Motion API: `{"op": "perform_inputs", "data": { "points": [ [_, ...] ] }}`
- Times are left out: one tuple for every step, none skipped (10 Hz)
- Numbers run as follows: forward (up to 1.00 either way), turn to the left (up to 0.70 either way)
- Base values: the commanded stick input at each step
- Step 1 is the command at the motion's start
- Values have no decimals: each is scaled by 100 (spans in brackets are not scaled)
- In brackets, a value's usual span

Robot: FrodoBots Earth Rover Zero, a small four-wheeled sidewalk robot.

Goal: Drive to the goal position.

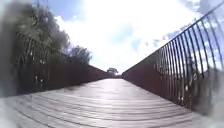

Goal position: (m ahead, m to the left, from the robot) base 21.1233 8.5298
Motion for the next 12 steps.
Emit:
{"op": "perform_inputs", "data": {
  "points": [
    [85,0],
    [85,0],
    [85,0],
    [85,0],
    [85,0],
    [85,0],
    [85,0],
    [85,0],
    [85,0],
    [85,0],
    [85,0],
    [85,0]
  ]
}}
